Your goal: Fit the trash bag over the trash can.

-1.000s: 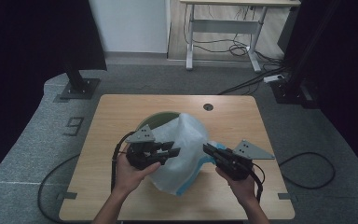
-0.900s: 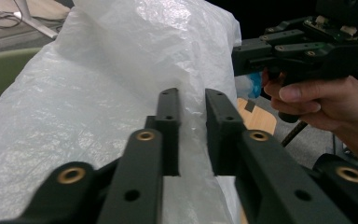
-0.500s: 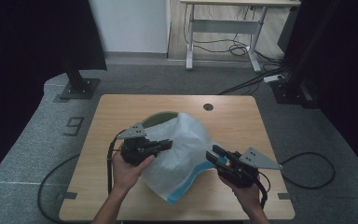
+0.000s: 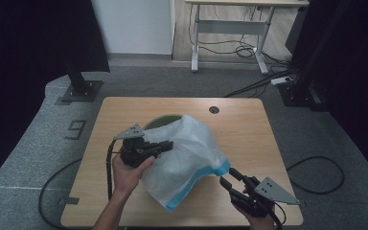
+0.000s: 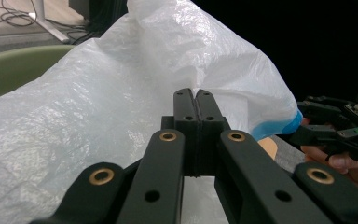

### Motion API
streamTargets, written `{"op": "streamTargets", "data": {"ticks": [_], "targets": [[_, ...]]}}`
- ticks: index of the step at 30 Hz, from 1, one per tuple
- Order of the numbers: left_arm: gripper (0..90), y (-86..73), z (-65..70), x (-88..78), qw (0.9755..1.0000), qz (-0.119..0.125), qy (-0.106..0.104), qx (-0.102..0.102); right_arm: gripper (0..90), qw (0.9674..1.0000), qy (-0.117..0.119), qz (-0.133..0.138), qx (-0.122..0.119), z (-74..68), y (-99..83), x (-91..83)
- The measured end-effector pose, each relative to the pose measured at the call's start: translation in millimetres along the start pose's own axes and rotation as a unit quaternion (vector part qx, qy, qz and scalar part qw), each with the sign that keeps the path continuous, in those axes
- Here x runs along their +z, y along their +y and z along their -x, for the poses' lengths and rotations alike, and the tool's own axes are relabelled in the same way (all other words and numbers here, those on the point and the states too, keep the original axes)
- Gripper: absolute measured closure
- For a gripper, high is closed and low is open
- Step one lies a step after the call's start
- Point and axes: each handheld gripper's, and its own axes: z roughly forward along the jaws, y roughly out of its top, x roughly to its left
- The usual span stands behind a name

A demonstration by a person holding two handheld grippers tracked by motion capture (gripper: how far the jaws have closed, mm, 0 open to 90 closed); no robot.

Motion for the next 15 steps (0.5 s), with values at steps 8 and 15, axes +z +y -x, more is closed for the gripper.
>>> {"op": "streamTargets", "data": {"ticks": [8, 15], "targets": [[89.4, 0.3, -0.8, -3.5, 1.0000, 0.007, -0.002, -0.004, 56.6, 0.9997, -0.021, -0.007, -0.006, -3.1, 0.5, 8.1], [89.5, -0.8, -3.6, -5.8, 0.9999, 0.010, -0.002, -0.010, 64.8, 0.9992, -0.039, -0.011, 0.001, 2.3, -5.3, 16.0]]}}
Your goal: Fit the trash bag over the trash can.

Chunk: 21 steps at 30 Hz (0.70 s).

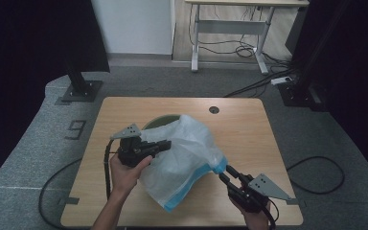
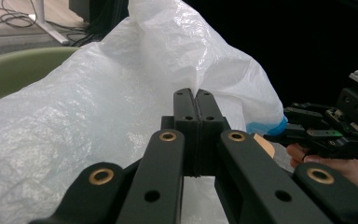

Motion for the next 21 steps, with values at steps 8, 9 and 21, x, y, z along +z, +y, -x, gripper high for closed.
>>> {"op": "streamTargets", "data": {"ticks": [8, 9, 21], "targets": [[89.3, 1.3, -0.7, -1.4, 1.0000, 0.002, -0.004, -0.001, 70.0, 0.9999, -0.012, 0.000, -0.007, 0.3, -1.3, 4.1], [89.3, 1.4, -1.0, -1.7, 1.0000, 0.002, -0.004, -0.002, 70.0, 0.9999, -0.011, 0.003, -0.005, 1.2, -1.4, 3.8], [89.1, 2.5, -3.4, -4.6, 1.0000, 0.002, -0.001, -0.005, 58.8, 0.9994, -0.035, 0.002, -0.002, 3.6, -5.2, 1.5]]}}
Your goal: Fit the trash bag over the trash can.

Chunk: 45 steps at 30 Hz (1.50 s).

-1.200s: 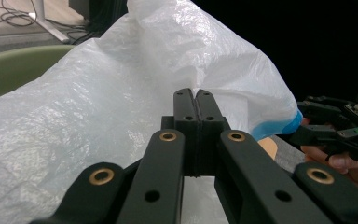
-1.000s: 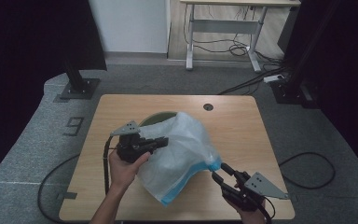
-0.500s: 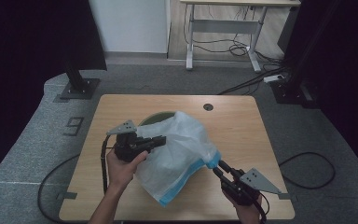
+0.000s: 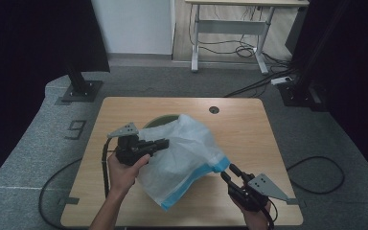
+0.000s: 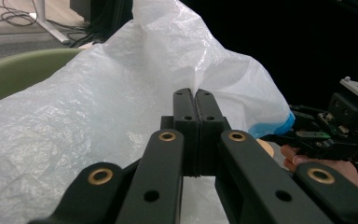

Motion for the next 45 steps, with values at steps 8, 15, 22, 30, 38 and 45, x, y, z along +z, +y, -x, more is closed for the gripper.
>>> {"op": "streamTargets", "data": {"ticks": [8, 15, 22, 30, 38, 45], "targets": [[89.0, 0.3, -0.6, 0.4, 1.0000, -0.001, 0.001, -0.002, 57.9, 0.9999, -0.010, 0.004, -0.003, 3.7, 4.6, -4.2], [89.0, 1.9, -0.7, 2.1, 1.0000, -0.002, -0.002, -0.004, 58.7, 1.0000, 0.001, -0.003, -0.002, 3.0, 1.8, -1.3], [89.0, 3.3, -1.1, 1.9, 1.0000, -0.001, -0.002, -0.005, 80.3, 0.9998, 0.019, -0.001, 0.005, 2.9, 7.3, 3.7], [89.5, 3.8, -2.9, 0.2, 0.9999, 0.012, 0.000, -0.003, 89.1, 0.9998, 0.019, -0.004, 0.010, 9.2, -1.4, 2.9], [89.6, 5.2, -7.4, 0.9, 0.9997, 0.021, -0.010, -0.011, 89.1, 0.9998, 0.019, -0.010, -0.002, 9.1, -5.5, 2.5], [89.6, 6.9, -7.0, 2.6, 0.9997, 0.020, -0.011, -0.009, 89.0, 0.9997, 0.019, -0.010, 0.011, 12.4, -10.5, 5.5]]}}
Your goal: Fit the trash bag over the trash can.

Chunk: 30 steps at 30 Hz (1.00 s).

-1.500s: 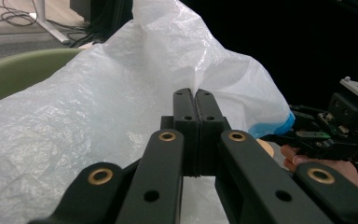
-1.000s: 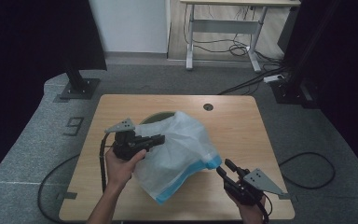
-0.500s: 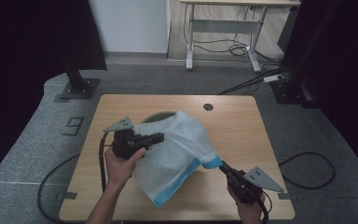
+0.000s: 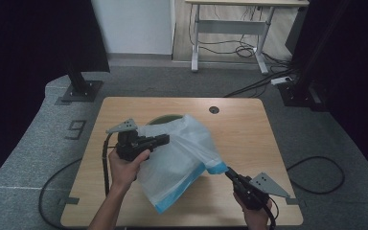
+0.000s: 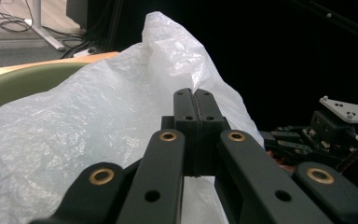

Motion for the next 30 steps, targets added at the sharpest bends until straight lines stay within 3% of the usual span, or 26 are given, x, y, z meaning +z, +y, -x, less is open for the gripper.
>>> {"op": "streamTargets", "data": {"ticks": [1, 2, 7, 13, 19, 30], "targets": [[89.6, 0.4, -0.2, -0.2, 1.0000, 0.002, 0.001, 0.000, 87.8, 1.0000, -0.003, 0.004, 0.000, 0.3, 1.4, 0.3], [89.6, 0.7, -0.4, -0.5, 1.0000, 0.005, 0.004, -0.001, 75.4, 0.9999, -0.012, 0.012, 0.004, -1.4, 4.6, -0.5], [89.6, 0.9, -4.4, -0.3, 0.9998, 0.013, 0.012, -0.008, 66.5, 0.9998, -0.014, 0.012, 0.000, -9.7, 5.3, -6.8], [89.7, -0.1, -4.5, 2.0, 0.9997, 0.015, 0.013, -0.010, 66.0, 1.0000, 0.006, 0.005, 0.005, -17.8, -6.5, -15.0], [89.7, 0.0, -2.6, 4.2, 0.9998, 0.012, 0.014, -0.008, 65.9, 0.9992, 0.039, 0.001, 0.002, -28.8, -7.7, -5.7], [89.7, -2.2, -0.9, 6.3, 0.9999, 0.003, 0.013, -0.002, 68.5, 0.9988, 0.040, 0.008, 0.027, -24.7, -1.5, 14.1]]}}
